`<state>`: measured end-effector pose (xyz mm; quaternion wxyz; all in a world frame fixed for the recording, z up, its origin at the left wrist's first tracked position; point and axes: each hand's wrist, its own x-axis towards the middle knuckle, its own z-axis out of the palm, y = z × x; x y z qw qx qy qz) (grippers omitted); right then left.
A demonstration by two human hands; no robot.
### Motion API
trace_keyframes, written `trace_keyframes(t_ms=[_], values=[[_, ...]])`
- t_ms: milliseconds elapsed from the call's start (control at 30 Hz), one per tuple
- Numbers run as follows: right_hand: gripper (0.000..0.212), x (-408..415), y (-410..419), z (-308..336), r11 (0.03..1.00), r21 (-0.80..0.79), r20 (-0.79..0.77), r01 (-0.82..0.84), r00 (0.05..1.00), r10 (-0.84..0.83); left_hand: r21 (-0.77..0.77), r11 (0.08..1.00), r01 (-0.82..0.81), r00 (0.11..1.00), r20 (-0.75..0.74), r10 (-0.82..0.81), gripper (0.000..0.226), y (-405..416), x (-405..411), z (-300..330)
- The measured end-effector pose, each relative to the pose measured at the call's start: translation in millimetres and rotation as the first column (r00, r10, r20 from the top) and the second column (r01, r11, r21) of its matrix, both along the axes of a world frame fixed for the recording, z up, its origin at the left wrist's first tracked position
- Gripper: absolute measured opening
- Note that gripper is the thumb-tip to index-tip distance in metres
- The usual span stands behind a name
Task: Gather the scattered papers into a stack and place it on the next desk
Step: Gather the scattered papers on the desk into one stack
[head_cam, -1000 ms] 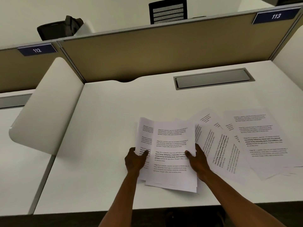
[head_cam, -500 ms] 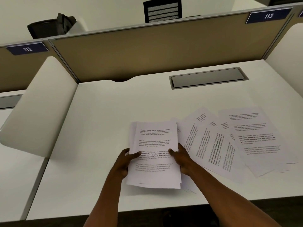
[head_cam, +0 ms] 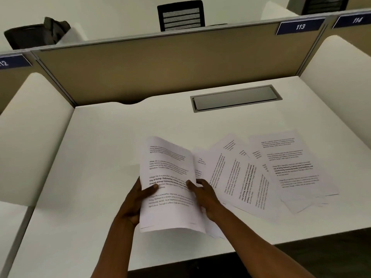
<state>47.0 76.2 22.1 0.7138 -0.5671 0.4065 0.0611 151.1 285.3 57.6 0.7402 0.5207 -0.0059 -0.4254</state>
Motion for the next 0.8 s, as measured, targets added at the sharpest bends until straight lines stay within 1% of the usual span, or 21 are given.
trace_keyframes(t_ms=[33, 67, 100, 133, 200, 267, 367, 433, 500, 567, 633, 700, 800], values=[[0.063, 0, -2, 1, 0.989, 0.143, 0.002, 0.031, 1.000, -0.031, -0.010, 1.000, -0.018, 1.000, -0.004, 0.018, 0.063, -2, -1, 1], [0.061, -1, -5, 2, 0.956, 0.286, 0.008, 0.057, 0.998, -0.061, -0.015, 0.999, -0.036, 0.999, -0.014, 0.036, 0.066, -4, -2, 1], [0.057, -2, -7, 4, 0.914, 0.399, 0.024, 0.071, 0.996, -0.087, -0.017, 0.999, -0.047, 0.999, -0.023, 0.047, 0.067, -6, -3, -1], [0.053, -5, -11, 6, 0.882, 0.465, 0.057, 0.074, 0.992, -0.113, -0.019, 0.999, -0.044, 0.999, -0.029, 0.044, 0.066, -8, -5, -3], [0.046, -12, -21, 7, 0.874, 0.483, 0.146, 0.058, 0.979, -0.145, -0.009, 1.000, -0.008, 1.000, -0.029, 0.008, 0.064, -10, -8, -9], [0.042, -20, -34, 7, 0.881, 0.469, 0.188, 0.056, 0.969, -0.162, 0.023, 0.999, 0.031, 0.999, -0.027, -0.030, 0.067, -10, -13, -15], [0.036, -32, -54, 4, 0.848, 0.519, 0.099, 0.107, 0.978, -0.184, 0.109, 0.991, 0.072, 0.997, -0.033, -0.069, 0.074, -11, -23, -23], [0.033, -40, -62, 2, 0.870, 0.475, 0.053, 0.131, 0.983, -0.176, 0.165, 0.983, 0.084, 0.996, -0.042, -0.079, 0.075, -15, -31, -27], [0.033, -43, -64, -1, 0.941, 0.323, 0.063, 0.095, 0.991, -0.122, 0.184, 0.980, 0.079, 0.996, -0.057, -0.070, 0.074, -19, -38, -30], [0.033, -44, -63, 2, 0.985, 0.173, 0.071, 0.029, 0.997, -0.042, 0.174, 0.982, 0.073, 0.996, -0.065, -0.063, 0.072, -23, -45, -31], [0.035, -46, -65, 5, 0.993, 0.107, 0.071, -0.046, 0.997, 0.039, 0.181, 0.982, 0.061, 0.998, -0.025, -0.057, 0.070, -28, -52, -32], [0.042, -48, -71, 13, 0.991, 0.053, 0.064, -0.120, 0.991, 0.117, 0.193, 0.980, 0.044, 0.999, 0.023, -0.049, 0.071, -34, -58, -31], [0.049, -54, -81, 17, 0.982, -0.054, 0.070, -0.183, 0.980, 0.187, 0.183, 0.983, 0.013, 0.998, 0.057, -0.024, 0.070, -45, -63, -28]])
